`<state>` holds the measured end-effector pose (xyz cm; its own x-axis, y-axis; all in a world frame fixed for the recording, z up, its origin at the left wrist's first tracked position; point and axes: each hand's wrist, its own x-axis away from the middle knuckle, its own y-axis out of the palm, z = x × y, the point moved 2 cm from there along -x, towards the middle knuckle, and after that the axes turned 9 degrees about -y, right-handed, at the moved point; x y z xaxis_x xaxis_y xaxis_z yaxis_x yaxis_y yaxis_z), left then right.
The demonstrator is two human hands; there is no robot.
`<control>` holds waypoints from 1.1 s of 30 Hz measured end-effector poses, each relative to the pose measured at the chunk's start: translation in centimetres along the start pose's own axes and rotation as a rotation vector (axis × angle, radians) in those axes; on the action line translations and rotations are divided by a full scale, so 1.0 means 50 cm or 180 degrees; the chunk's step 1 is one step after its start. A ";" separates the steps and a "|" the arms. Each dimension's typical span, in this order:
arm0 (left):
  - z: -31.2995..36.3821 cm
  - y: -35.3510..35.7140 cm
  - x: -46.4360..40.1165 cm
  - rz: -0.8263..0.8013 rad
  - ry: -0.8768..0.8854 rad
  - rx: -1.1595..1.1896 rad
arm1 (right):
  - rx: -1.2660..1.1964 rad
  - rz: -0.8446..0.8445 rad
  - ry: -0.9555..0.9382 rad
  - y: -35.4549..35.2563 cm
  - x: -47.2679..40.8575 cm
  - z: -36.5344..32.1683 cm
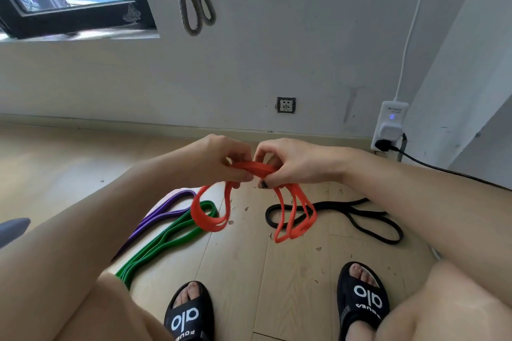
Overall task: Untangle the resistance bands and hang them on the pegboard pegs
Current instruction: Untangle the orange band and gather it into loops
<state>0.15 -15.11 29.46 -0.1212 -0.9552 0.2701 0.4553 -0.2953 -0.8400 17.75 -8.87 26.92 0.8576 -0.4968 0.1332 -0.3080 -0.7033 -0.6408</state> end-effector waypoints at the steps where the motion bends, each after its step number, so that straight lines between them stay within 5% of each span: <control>1: -0.002 -0.003 0.000 0.0051 -0.0027 -0.0007 | 0.0015 0.0049 -0.0027 0.000 -0.001 0.000; 33: -0.029 -0.042 -0.008 0.0678 0.0166 -0.0757 | 0.0504 0.0422 -0.0059 0.010 -0.008 -0.007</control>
<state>-2.03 -14.12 30.44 -0.0932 -0.9940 0.0571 0.2572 -0.0795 -0.9631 17.11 -9.22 26.80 0.8217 -0.5693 0.0268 -0.3512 -0.5429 -0.7628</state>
